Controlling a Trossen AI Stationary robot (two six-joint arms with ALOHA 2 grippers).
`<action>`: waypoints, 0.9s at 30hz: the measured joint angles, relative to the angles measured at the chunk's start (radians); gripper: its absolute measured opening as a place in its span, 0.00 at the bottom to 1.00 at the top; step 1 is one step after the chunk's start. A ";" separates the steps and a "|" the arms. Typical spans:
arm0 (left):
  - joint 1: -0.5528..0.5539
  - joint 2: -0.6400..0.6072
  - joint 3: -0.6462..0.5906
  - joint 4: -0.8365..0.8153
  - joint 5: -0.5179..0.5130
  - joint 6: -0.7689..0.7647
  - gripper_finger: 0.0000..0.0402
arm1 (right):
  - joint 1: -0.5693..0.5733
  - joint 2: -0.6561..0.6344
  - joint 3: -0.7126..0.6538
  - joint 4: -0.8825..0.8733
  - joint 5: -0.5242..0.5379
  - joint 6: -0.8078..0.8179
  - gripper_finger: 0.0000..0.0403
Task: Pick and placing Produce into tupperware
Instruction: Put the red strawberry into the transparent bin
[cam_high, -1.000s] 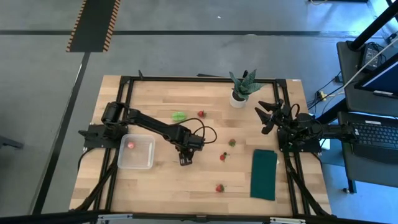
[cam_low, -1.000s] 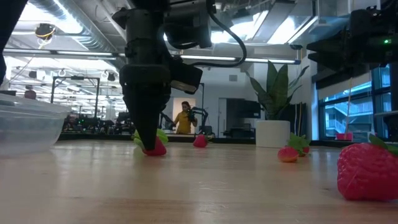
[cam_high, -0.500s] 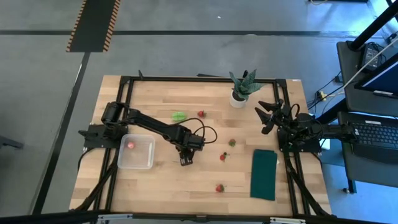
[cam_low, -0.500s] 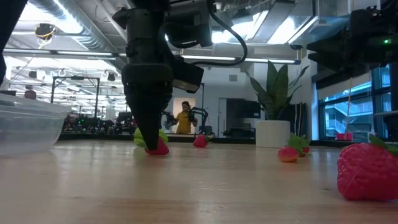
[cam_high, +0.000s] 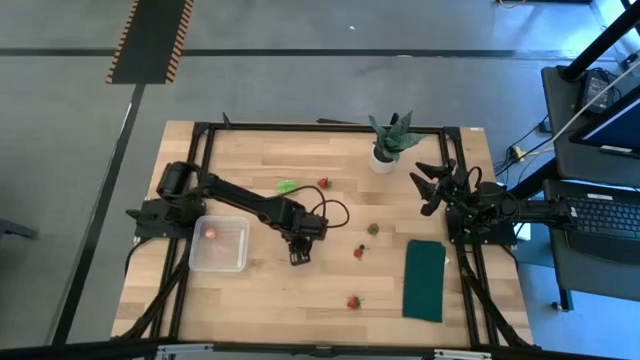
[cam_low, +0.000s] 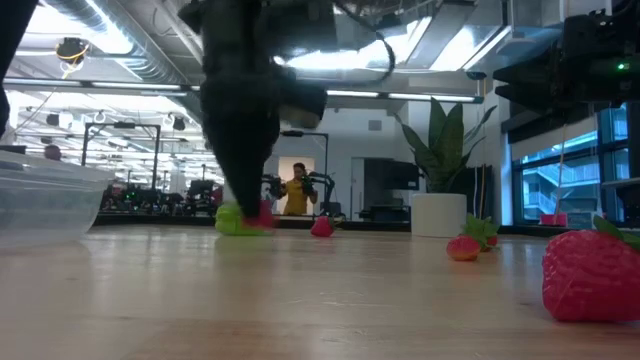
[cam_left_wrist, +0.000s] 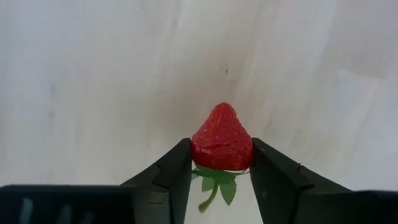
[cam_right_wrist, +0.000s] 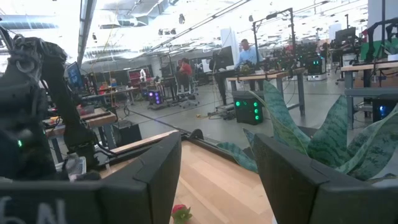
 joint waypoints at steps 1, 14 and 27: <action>0.000 -0.019 0.000 -0.001 -0.010 0.000 0.35 | 0.000 0.000 0.000 0.000 0.000 0.000 0.51; -0.007 -0.430 0.000 -0.150 -0.222 -0.129 0.35 | 0.000 0.000 0.000 0.005 0.000 0.006 0.51; -0.077 -0.698 0.000 -0.704 -0.043 -0.503 0.33 | 0.000 0.000 0.000 0.013 0.000 0.007 0.51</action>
